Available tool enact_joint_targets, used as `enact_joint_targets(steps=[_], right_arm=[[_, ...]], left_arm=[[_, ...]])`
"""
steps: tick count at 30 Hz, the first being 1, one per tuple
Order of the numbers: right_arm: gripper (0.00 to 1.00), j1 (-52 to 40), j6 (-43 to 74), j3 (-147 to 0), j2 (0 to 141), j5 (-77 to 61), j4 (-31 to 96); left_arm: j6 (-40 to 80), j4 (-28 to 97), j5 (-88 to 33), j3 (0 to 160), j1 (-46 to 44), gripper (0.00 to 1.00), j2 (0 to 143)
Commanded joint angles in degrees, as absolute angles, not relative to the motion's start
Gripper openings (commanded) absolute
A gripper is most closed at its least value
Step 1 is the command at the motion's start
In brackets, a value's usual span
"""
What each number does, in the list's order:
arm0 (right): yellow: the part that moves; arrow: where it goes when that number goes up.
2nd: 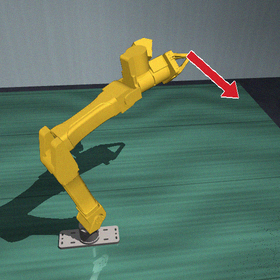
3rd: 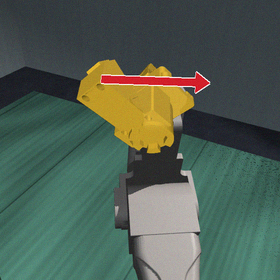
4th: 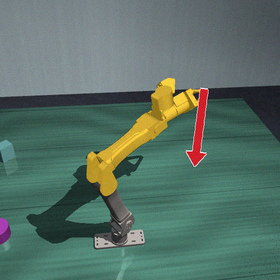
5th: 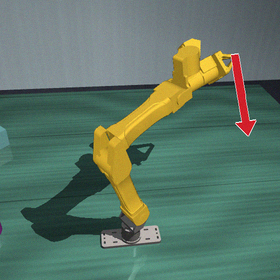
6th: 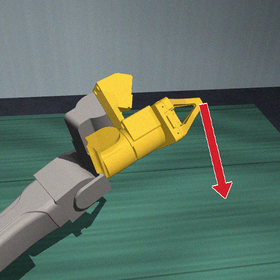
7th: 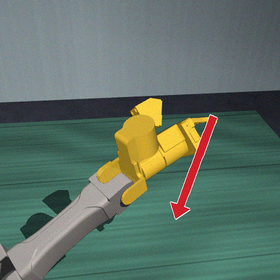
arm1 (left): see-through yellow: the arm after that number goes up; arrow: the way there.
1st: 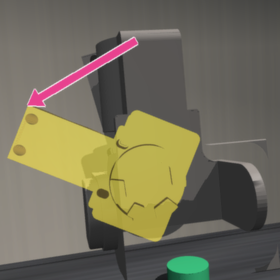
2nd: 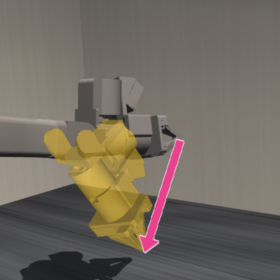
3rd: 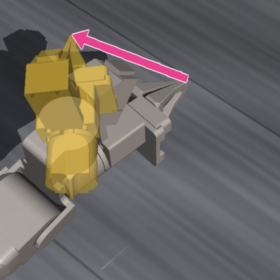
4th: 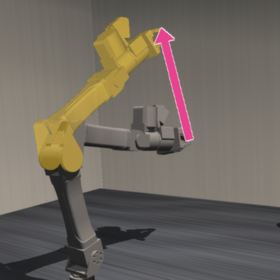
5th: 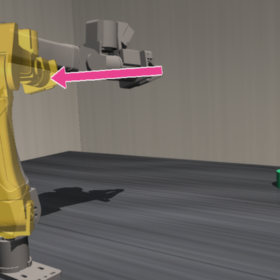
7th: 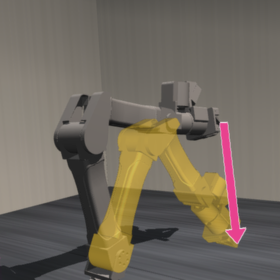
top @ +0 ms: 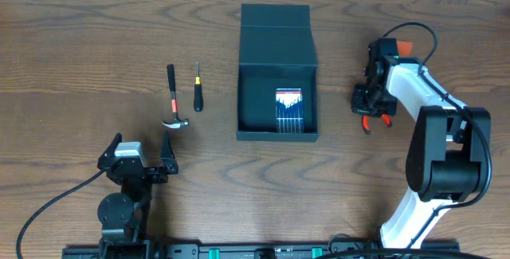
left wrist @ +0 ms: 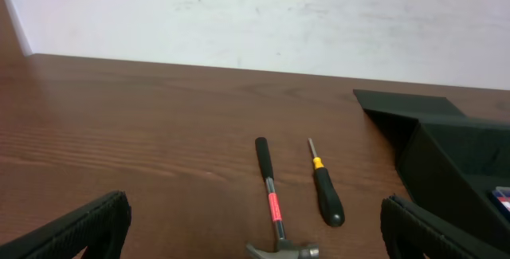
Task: Pack container
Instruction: 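Lower the right gripper onto the red-black pliers and grasp them, then carry the pliers into the black box and release them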
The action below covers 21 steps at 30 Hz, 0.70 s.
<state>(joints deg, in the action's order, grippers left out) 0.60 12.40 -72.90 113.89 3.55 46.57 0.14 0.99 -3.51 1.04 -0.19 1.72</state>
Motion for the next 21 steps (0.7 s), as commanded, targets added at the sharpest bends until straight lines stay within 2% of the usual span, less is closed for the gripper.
enact_joint_targets(steps=[1,21], right_arm=[[0.01,-0.9,12.1,-70.3,115.3,-1.1,47.4],[0.01,-1.3,12.1,-74.7,89.9,-3.5,52.5]], left_arm=[[-0.2,1.2,-4.0,0.2,-0.4,0.99,1.3],[-0.2,1.2,-4.0,0.2,-0.4,0.99,1.3]])
